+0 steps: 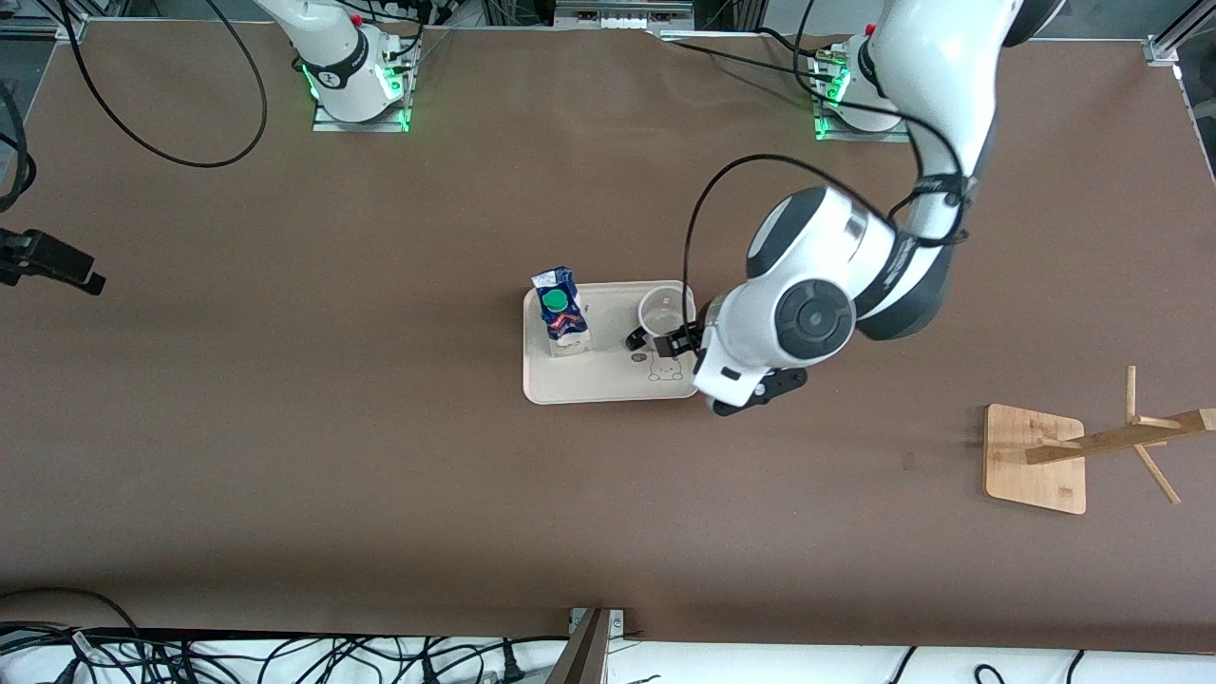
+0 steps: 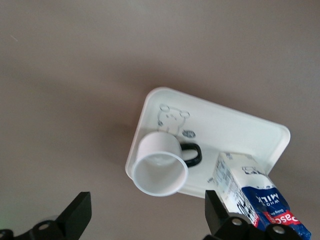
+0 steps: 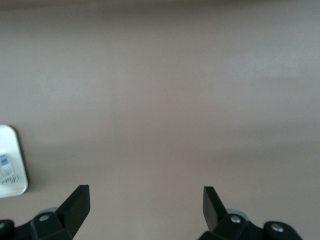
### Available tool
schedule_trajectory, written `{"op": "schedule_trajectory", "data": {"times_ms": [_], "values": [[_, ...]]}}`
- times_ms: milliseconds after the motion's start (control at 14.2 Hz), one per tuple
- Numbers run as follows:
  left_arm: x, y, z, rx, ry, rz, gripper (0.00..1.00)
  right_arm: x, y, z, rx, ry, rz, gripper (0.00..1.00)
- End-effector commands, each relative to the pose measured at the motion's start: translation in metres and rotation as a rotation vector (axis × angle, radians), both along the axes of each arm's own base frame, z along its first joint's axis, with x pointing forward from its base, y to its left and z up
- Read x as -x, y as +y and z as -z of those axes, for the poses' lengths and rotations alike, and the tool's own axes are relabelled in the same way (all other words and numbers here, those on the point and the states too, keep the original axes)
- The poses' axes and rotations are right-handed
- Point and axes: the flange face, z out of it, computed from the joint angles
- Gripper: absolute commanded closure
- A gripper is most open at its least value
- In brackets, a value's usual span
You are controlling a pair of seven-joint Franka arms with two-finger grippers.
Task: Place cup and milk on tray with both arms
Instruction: 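Release the mug and raise the left gripper away from the tray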
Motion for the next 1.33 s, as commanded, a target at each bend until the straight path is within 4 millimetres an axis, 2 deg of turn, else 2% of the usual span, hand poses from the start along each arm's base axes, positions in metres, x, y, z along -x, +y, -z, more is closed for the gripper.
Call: {"op": "schedule_trajectory", "data": {"times_ms": [0, 211, 351, 492, 632, 702, 913, 1054, 1124, 1264], "values": [[0.019, 0.014, -0.051, -0.098, -0.044, 0.052, 0.0, 0.009, 0.004, 0.005, 0.015, 0.025, -0.012, 0.0], [0.031, 0.056, -0.101, -0.081, -0.016, 0.197, 0.0, 0.018, 0.004, 0.02, 0.014, 0.062, -0.009, 0.0], [0.042, 0.072, -0.115, -0.093, 0.034, 0.298, 0.0, 0.017, 0.005, 0.022, 0.014, 0.063, -0.014, 0.0], [0.05, 0.095, -0.152, -0.155, -0.014, 0.31, 0.0, 0.014, 0.003, 0.023, 0.013, 0.059, -0.014, 0.0], [0.05, 0.134, -0.188, -0.139, -0.075, 0.366, 0.0, 0.008, 0.003, 0.019, 0.016, 0.054, -0.014, 0.0], [0.053, 0.161, -0.213, -0.132, -0.129, 0.417, 0.0, 0.006, 0.003, 0.017, 0.016, 0.05, -0.014, 0.0], [0.077, 0.246, -0.222, -0.063, -0.171, 0.56, 0.0, 0.006, 0.003, 0.016, 0.018, 0.05, -0.014, 0.0], [0.095, 0.279, -0.209, -0.078, -0.221, 0.522, 0.0, 0.007, 0.0, 0.016, 0.02, 0.052, -0.008, 0.0], [0.095, 0.292, -0.2, -0.084, -0.235, 0.496, 0.0, 0.007, 0.0, 0.016, 0.021, 0.052, -0.01, 0.0], [0.088, 0.321, -0.199, -0.086, -0.27, 0.444, 0.0, 0.007, -0.001, 0.016, 0.02, 0.052, -0.008, 0.0]]}}
